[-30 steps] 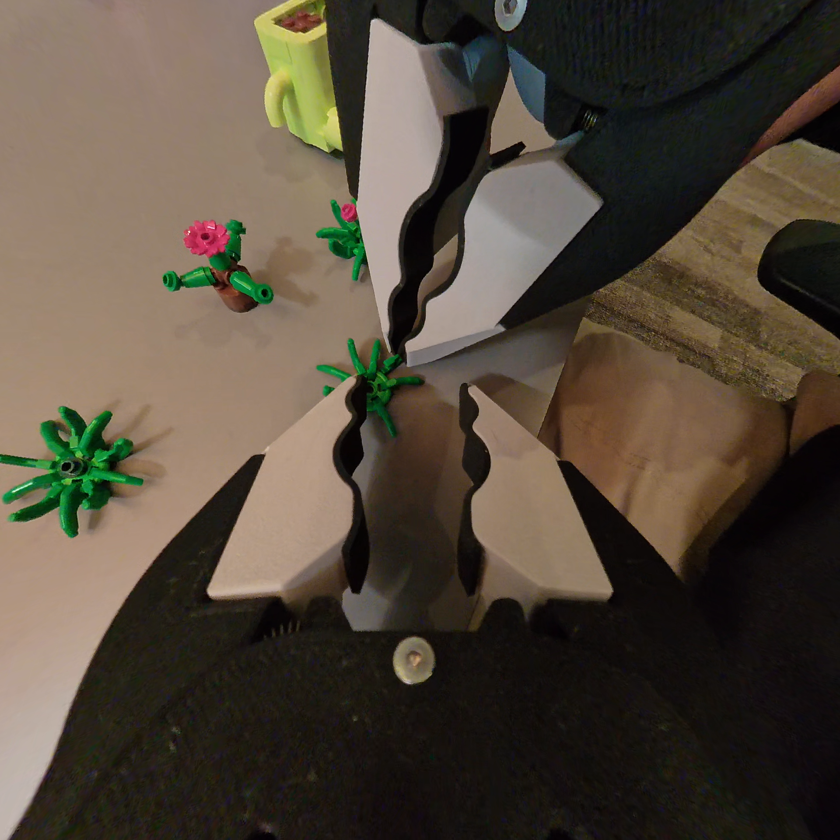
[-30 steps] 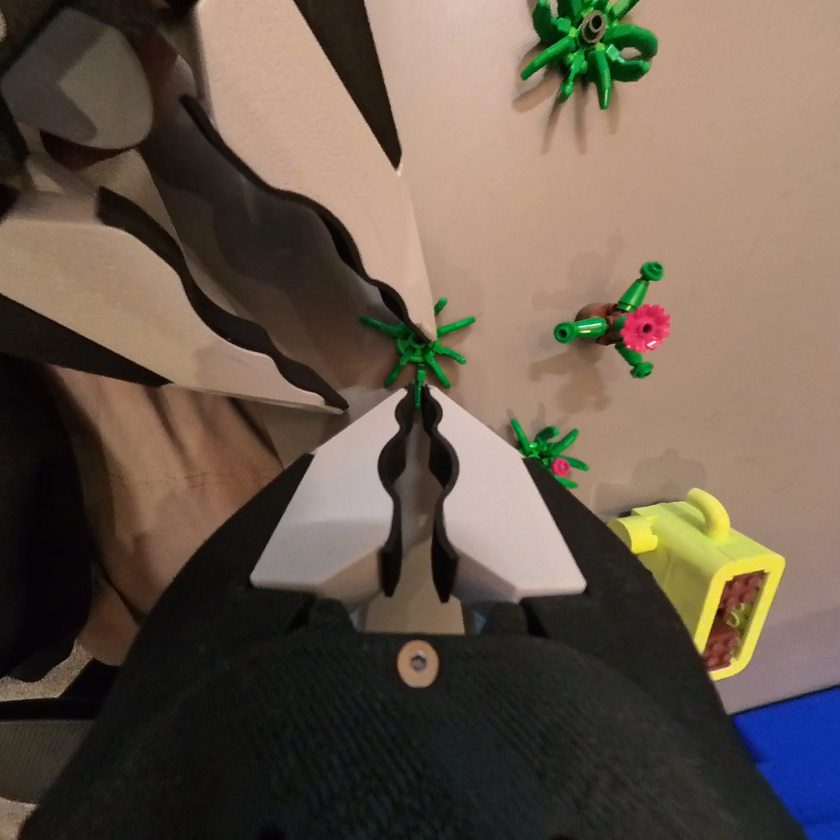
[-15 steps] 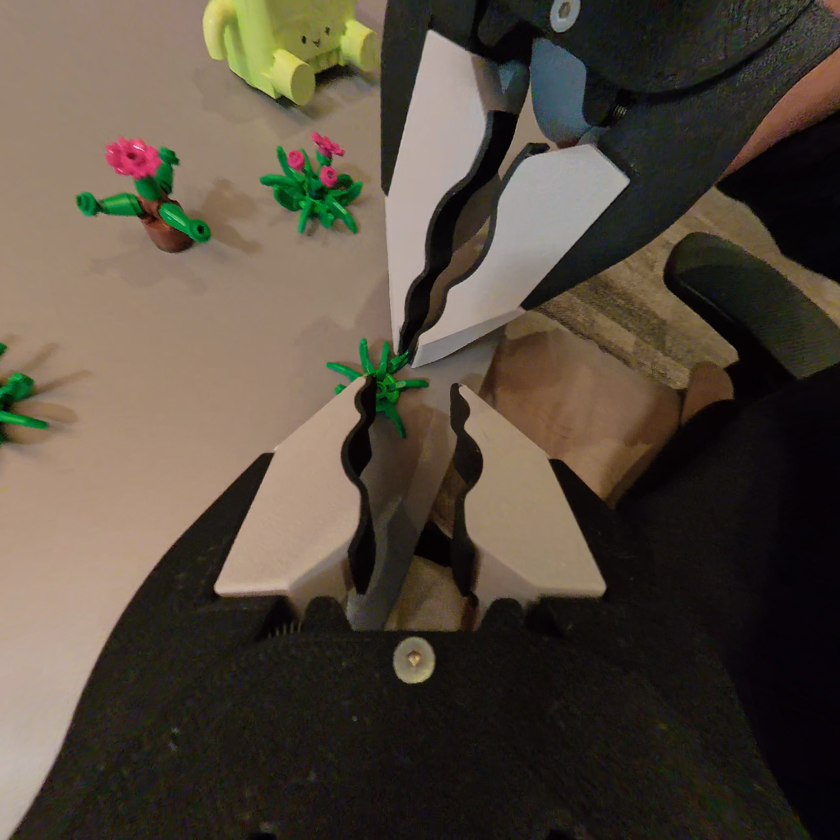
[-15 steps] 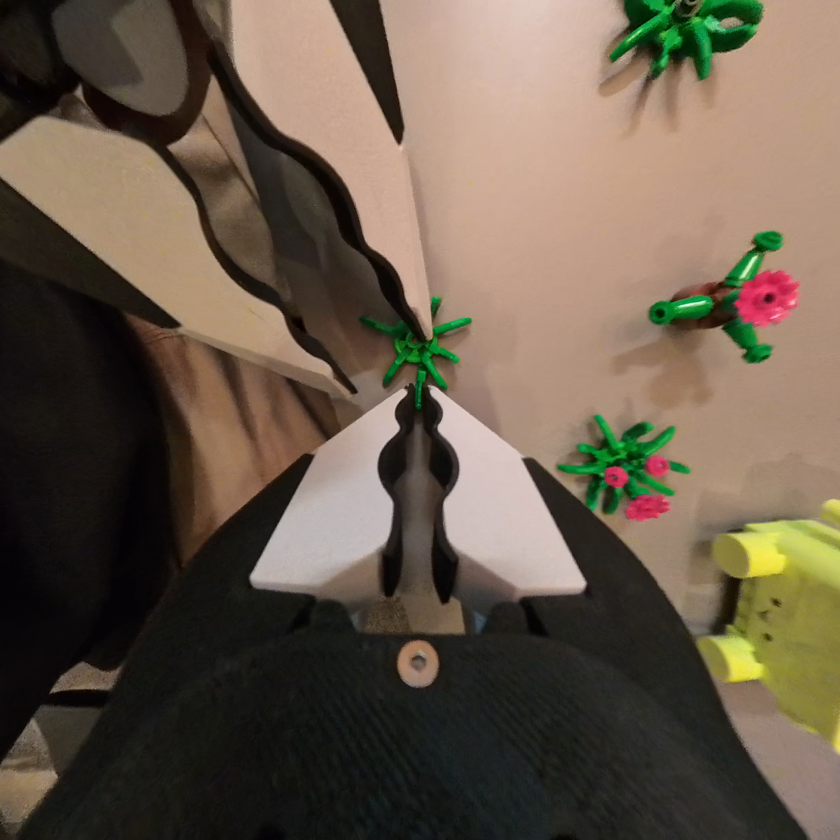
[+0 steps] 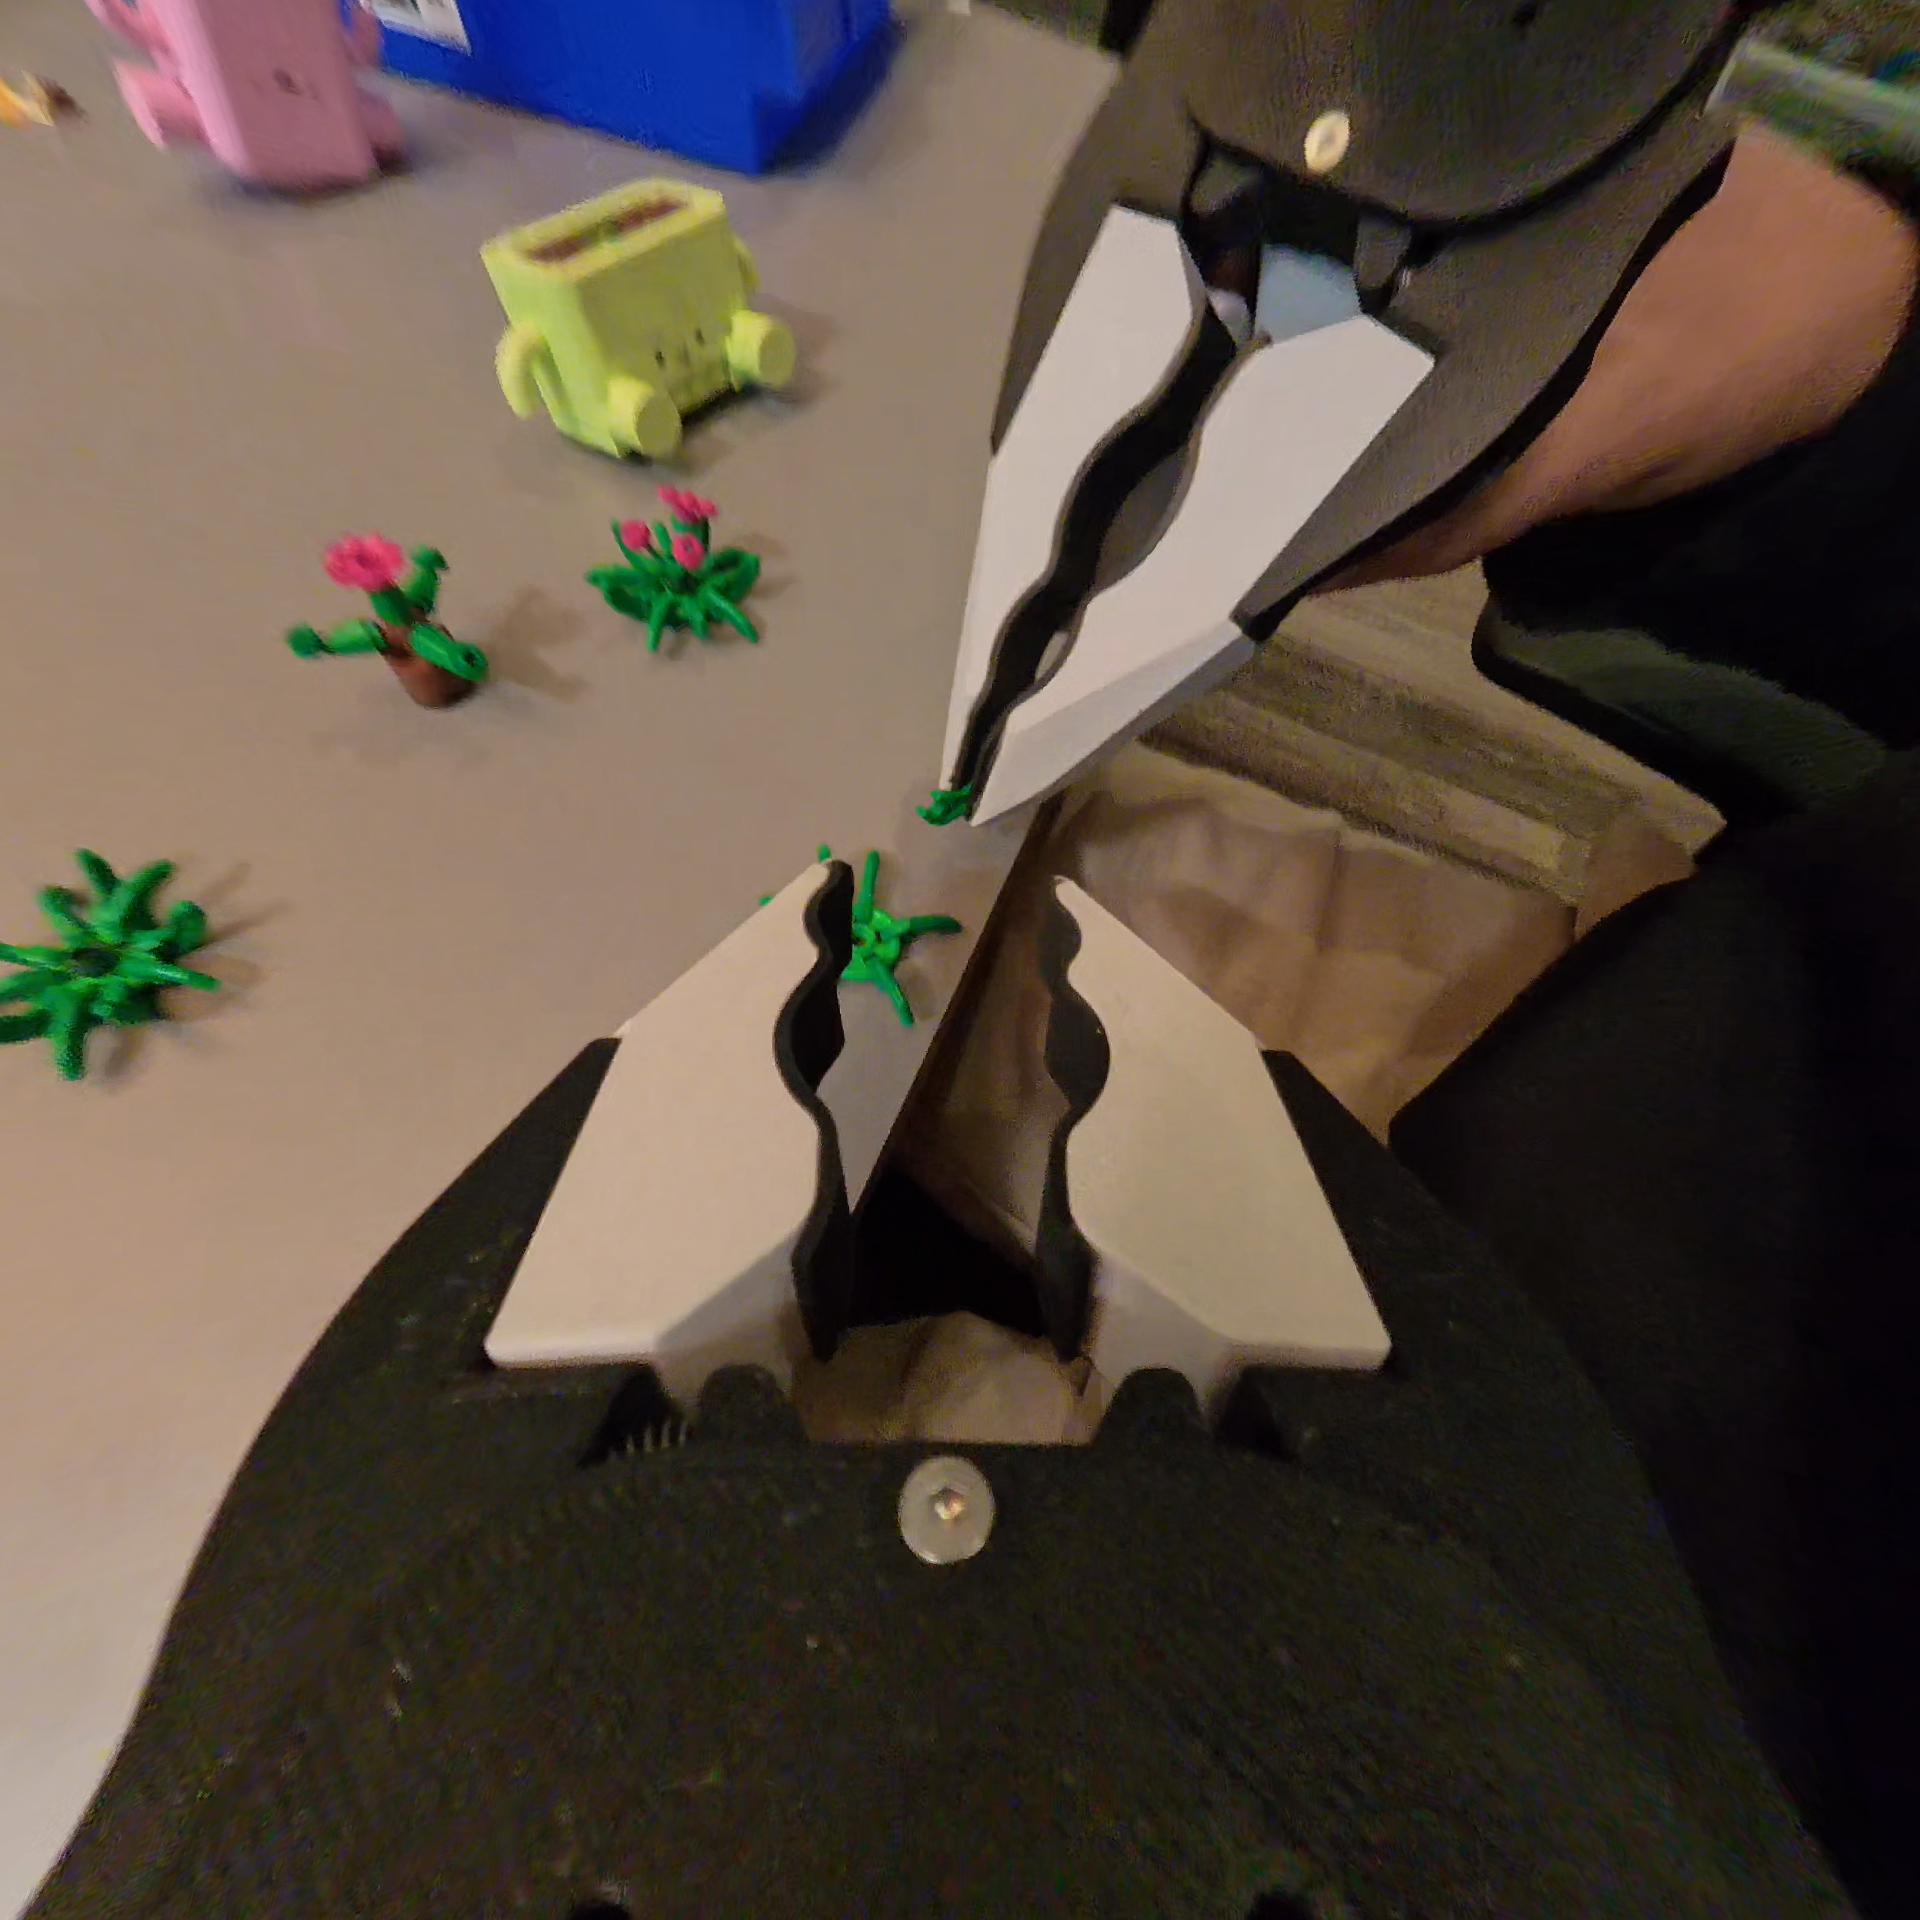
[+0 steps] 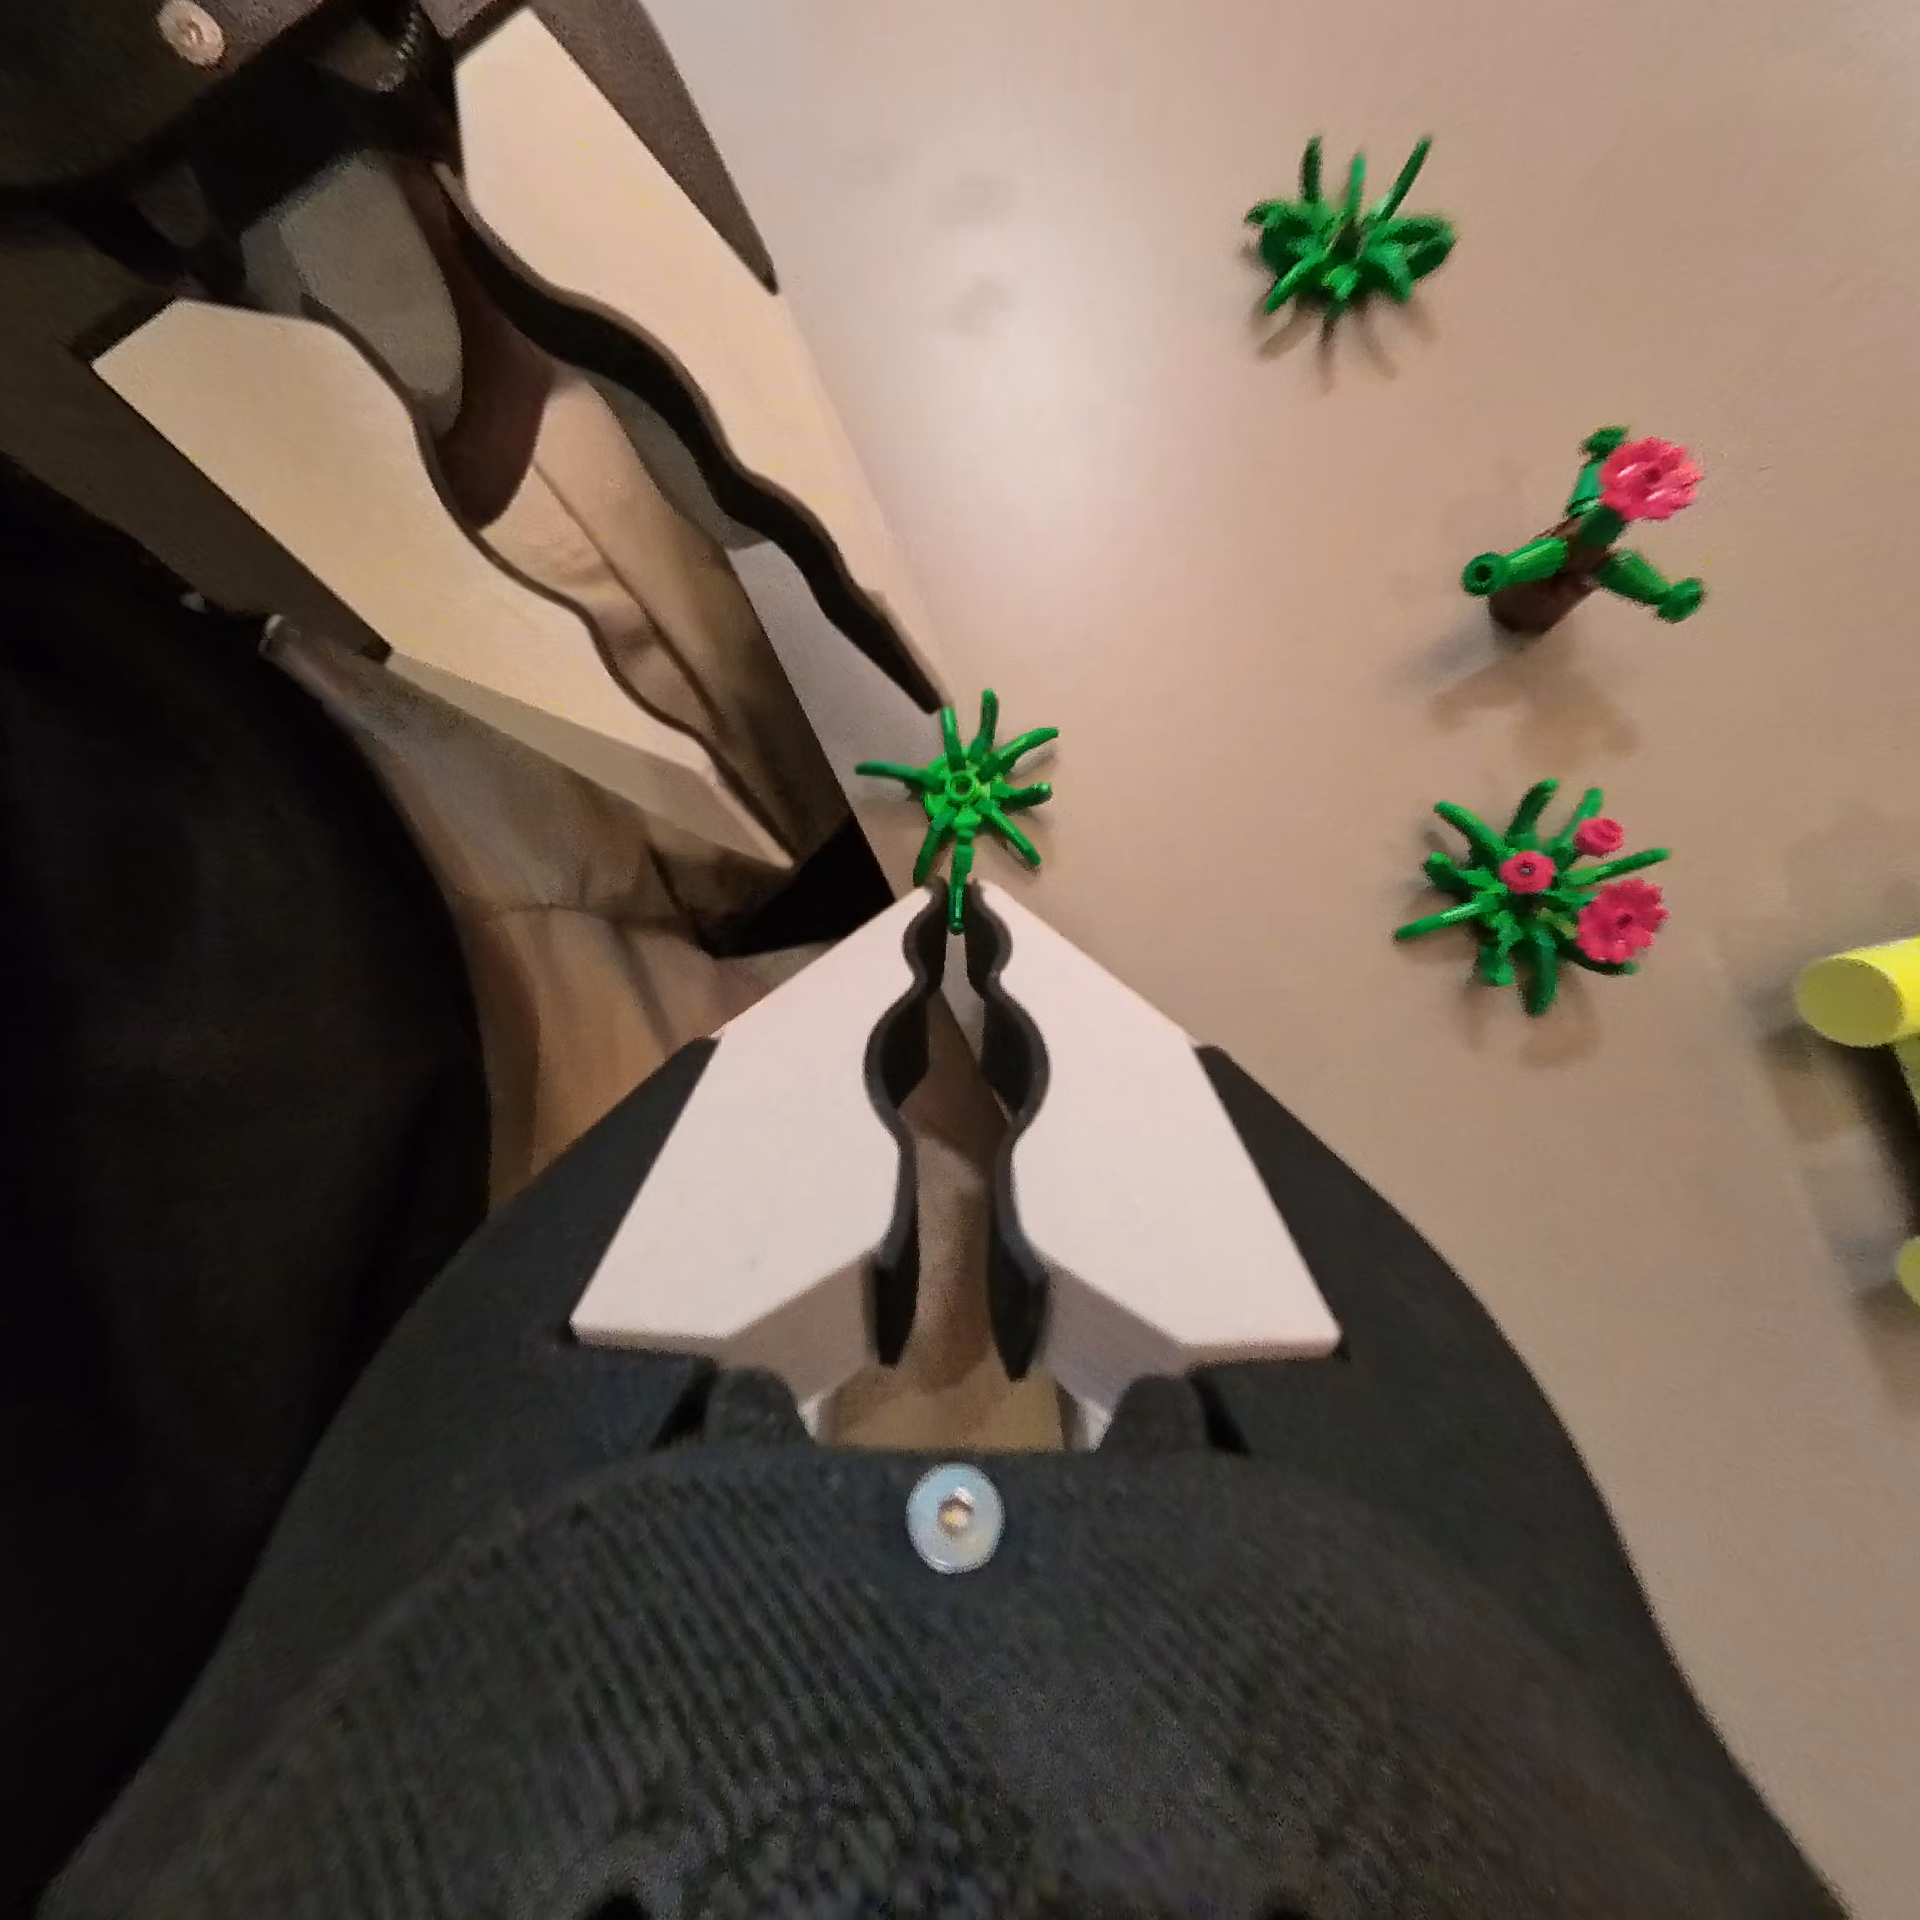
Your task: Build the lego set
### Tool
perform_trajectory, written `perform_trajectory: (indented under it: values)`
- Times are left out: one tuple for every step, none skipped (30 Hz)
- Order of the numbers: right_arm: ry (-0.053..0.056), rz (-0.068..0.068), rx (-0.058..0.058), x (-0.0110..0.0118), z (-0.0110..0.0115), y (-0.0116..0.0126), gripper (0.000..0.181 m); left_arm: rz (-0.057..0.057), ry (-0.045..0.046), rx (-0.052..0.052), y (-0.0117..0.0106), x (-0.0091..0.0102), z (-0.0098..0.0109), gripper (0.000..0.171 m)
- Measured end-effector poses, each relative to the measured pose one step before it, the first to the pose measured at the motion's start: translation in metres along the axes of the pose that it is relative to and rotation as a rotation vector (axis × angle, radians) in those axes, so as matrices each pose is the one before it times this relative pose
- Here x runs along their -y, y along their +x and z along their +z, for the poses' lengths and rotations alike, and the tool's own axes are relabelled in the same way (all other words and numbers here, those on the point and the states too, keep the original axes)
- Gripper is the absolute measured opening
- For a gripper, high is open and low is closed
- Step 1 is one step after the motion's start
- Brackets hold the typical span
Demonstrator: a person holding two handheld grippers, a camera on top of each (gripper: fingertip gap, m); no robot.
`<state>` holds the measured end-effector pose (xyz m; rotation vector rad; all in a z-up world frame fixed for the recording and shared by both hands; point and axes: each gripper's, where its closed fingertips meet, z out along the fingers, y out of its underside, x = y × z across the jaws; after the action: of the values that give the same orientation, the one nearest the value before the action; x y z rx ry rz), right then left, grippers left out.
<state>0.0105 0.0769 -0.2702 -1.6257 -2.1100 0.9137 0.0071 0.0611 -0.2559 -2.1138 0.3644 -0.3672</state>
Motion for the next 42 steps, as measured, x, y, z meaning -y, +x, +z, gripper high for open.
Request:
perform_trajectory:
  values:
    - [0.0493,-0.0006,-0.0151,0.00395,-0.00373,-0.00096,0.001,0.0050,0.03752,0.0032,0.00063,0.00631,-0.00485,0.032]
    - [0.0507,0.0022,-0.0060,0.00433,-0.00365,-0.00262,0.001,-0.0110,0.03679,-0.0061,0.00099,0.00557,-0.00452,0.028]
    - [0.0516,-0.0031,0.0108,0.00495,-0.00322,-0.00516,0.001,-0.0317,0.03146,-0.0184,0.00146,0.00389,-0.00348,0.024]
    - [0.0485,-0.0090,0.0206,0.00454,-0.00248,-0.00698,0.000,-0.0480,0.02151,-0.0406,0.00380,0.00187,-0.00187,0.024]
    - [0.0345,-0.0102,0.0178,0.00300,-0.00158,-0.00632,0.000,-0.0599,0.01485,-0.0513,0.00442,0.00030,-0.00055,0.024]
    - [0.0223,-0.0138,0.0119,0.00207,-0.00117,-0.00513,0.000,-0.0610,0.01881,-0.0536,0.00468,0.00060,-0.00005,0.025]
    - [0.0159,-0.0168,0.0097,0.00165,-0.00087,-0.00446,0.000,-0.0554,0.02938,-0.0426,0.00341,0.00203,-0.00053,0.025]
    - [0.0105,-0.0175,0.0021,0.00163,-0.00107,-0.00292,0.000,-0.0429,0.03647,-0.0349,0.00324,0.00312,-0.00113,0.025]
    - [0.0088,-0.0181,-0.0022,0.00194,-0.00123,-0.00202,0.000,-0.0316,0.03366,-0.0302,0.00339,0.00331,-0.00148,0.023]
    - [0.0058,-0.0172,0.0049,0.00159,-0.00134,-0.00246,0.000,-0.0222,0.02200,-0.0216,0.00266,0.00218,-0.00129,0.019]
    - [0.0027,-0.0149,0.0092,0.00154,-0.00127,-0.00262,0.000,-0.0153,0.00595,-0.0140,0.00171,0.00025,-0.00067,0.013]
    - [0.0116,-0.0137,0.0025,0.00260,-0.00163,-0.00157,0.000,-0.0088,-0.00228,-0.0203,0.00269,-0.00091,-0.00029,0.007]
    - [0.0169,-0.0117,0.0098,0.00302,-0.00175,-0.00235,0.000,-0.0078,0.00372,-0.0294,0.00437,-0.00007,-0.00014,0.005]
    - [0.0102,-0.0034,0.0139,0.00203,-0.00128,-0.00225,0.000,-0.0125,0.00939,-0.0251,0.00363,0.00073,-0.00033,0.003]
    - [0.0073,0.0021,0.0123,0.00133,-0.00109,-0.00143,0.000,-0.0116,0.00719,-0.0153,0.00192,0.00051,-0.00045,0.003]
    - [0.0123,0.0020,0.0118,0.00167,-0.00105,-0.00135,0.000,-0.0118,0.00852,-0.0187,0.00211,0.00092,-0.00059,0.002]
    - [0.0181,0.0041,0.0115,0.00202,-0.00097,-0.00139,0.000,-0.0114,0.01042,-0.0194,0.00230,0.00136,-0.00078,0.002]
    - [0.0227,0.0063,0.0093,0.00277,-0.00125,-0.00121,0.000,-0.0132,0.01312,-0.0184,0.00209,0.00193,-0.00076,0.002]
    - [0.0280,0.0091,0.0079,0.00319,-0.00112,-0.00093,0.001,-0.0146,0.01523,-0.0187,0.00213,0.00223,-0.00099,0.001]
    - [0.0301,0.0130,0.0086,0.00354,-0.00120,-0.00097,0.001,-0.0161,0.01416,-0.0164,0.00160,0.00204,-0.00086,0.000]
    - [0.0280,0.0143,0.0027,0.00306,-0.00117,0.00030,0.001,-0.0168,0.01222,-0.0138,0.00106,0.00152,-0.00059,0.000]
    - [0.0199,0.0230,-0.0026,0.00181,-0.00094,0.00156,0.001,-0.0139,0.01035,-0.0086,0.00016,0.00100,-0.00025,0.000]
    - [0.0180,0.0237,0.0098,0.00177,-0.00090,0.00001,0.001,-0.0126,0.00928,-0.0131,0.00083,0.00062,-0.00007,0.000]
    - [0.0329,0.0195,0.0108,0.00363,-0.00137,-0.00052,0.001,-0.0169,0.01588,-0.0198,0.00156,0.00185,-0.00039,0.000]
    - [0.0387,0.0235,0.0119,0.00423,-0.00133,-0.00041,0.001,-0.0214,0.01694,-0.0222,0.00176,0.00181,-0.00014,0.000]
    - [0.0307,0.0318,0.0176,0.00319,-0.00063,-0.00065,0.001,-0.0219,0.01410,-0.0215,0.00150,0.00149,0.00000,0.000]
    - [0.0273,0.0307,0.0176,0.00234,-0.00033,-0.00048,0.001,-0.0181,0.01497,-0.0187,0.00115,0.00137,0.00001,0.000]
    - [0.0263,0.0234,0.0123,0.00203,-0.00024,-0.00009,0.001,-0.0170,0.01467,-0.0138,0.00040,0.00121,0.00007,0.000]
    - [0.0240,0.0188,0.0081,0.00148,0.00000,0.00022,0.001,-0.0154,0.01434,-0.0131,0.00054,0.00115,-0.00010,0.000]
    - [0.0173,0.0150,0.0087,0.00071,0.00028,-0.00018,0.001,-0.0126,0.01258,-0.0116,0.00042,0.00109,-0.00027,0.000]
    - [0.0136,0.0102,0.0049,0.00044,0.00020,0.00004,0.001,-0.0097,0.00785,-0.0074,0.00007,0.00055,-0.00003,0.000]
    - [0.0104,0.0078,0.0032,0.00023,0.00003,0.00019,0.001,-0.0058,0.00732,-0.0050,0.00007,0.00054,-0.00003,0.000]
    - [0.0078,0.0087,0.0061,0.00015,0.00008,-0.00020,0.001,-0.0040,0.00531,-0.0059,0.00047,0.00032,0.00012,0.000]
    - [0.0078,0.0113,0.0064,0.00030,0.00006,-0.00009,0.001,-0.0005,0.00225,-0.0015,0.00004,-0.00002,0.00036,0.000]
    - [0.0082,0.0117,0.0063,0.00061,-0.00026,-0.00004,0.001,0.0005,-0.00286,-0.0013,0.00002,-0.00067,0.00046,0.000]
    - [0.0100,0.0100,0.0078,0.00083,-0.00019,-0.00025,0.001,0.0004,-0.00039,-0.0049,0.00071,-0.00010,0.00034,0.000]
    - [0.0064,0.0124,0.0102,0.00029,-0.00004,-0.00042,0.001,0.0018,0.00256,-0.0013,0.00024,0.00033,0.00007,0.000]
    - [0.0034,0.0132,0.0070,0.00001,0.00018,-0.00001,0.000,-0.0004,-0.00115,0.0009,-0.00038,-0.00038,0.00012,0.000]
    - [0.0022,0.0114,0.0015,-0.00007,0.00003,0.00054,0.000,-0.0027,-0.00138,-0.0007,-0.00049,-0.00027,0.00003,0.000]
    - [-0.0022,0.0103,-0.0022,-0.00052,0.00017,0.00075,0.000,-0.0045,-0.00166,0.0022,-0.00120,-0.00048,-0.00025,0.000]
    - [-0.0097,0.0097,-0.0064,-0.00138,0.00000,0.00128,0.000,-0.0049,-0.00342,0.0042,-0.00190,-0.00061,-0.00008,0.000]
    - [-0.0141,0.0002,-0.0120,-0.00146,-0.00025,0.00172,0.000,-0.0100,-0.00996,0.0061,-0.00253,-0.00126,0.00030,0.000]
